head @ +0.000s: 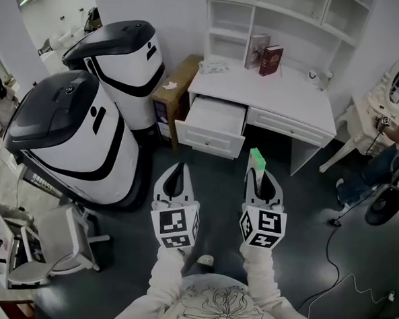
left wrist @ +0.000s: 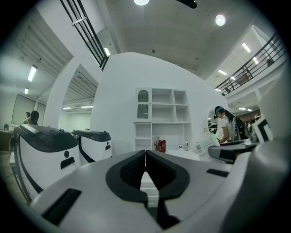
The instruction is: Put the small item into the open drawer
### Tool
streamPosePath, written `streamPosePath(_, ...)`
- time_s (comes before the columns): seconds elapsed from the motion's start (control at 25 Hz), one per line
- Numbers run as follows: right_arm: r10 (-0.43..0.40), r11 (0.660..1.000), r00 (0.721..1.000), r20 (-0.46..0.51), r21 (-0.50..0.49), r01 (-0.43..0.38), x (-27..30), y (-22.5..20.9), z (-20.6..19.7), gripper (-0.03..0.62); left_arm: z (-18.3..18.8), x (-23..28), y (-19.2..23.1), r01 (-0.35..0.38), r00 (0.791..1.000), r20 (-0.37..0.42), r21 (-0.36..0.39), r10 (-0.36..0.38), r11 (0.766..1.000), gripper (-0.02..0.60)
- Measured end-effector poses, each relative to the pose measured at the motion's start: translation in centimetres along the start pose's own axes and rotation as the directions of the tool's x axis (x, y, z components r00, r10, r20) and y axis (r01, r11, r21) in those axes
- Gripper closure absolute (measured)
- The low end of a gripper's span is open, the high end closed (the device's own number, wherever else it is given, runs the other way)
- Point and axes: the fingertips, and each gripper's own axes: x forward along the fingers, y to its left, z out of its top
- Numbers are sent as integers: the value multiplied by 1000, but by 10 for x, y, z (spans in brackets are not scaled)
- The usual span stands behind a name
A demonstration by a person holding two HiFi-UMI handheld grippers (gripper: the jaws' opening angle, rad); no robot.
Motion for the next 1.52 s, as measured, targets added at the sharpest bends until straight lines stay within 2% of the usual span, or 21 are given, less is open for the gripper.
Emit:
streamPosePath(0.44,10,1000,1000,-25,14,-10,47,-4,-4,499,-8,41,18,-19,999,-32,-11,19,1000,574)
streamPosePath(0.8,67,998,998,-12,15,-67,150,-38,10,500,1,133,21,-74,997,-21,-3,74,997,574)
streamPosePath(1.16,153,988,988,-7,2,-153,264,-76,36,500,14,239,25,-160,987,-18,-21,160,987,574)
streamPosePath(1.52,213,977,976,-47,3,-213,328,-93,27,500,2,302,22,-196,979,-61,-31,193,980,574)
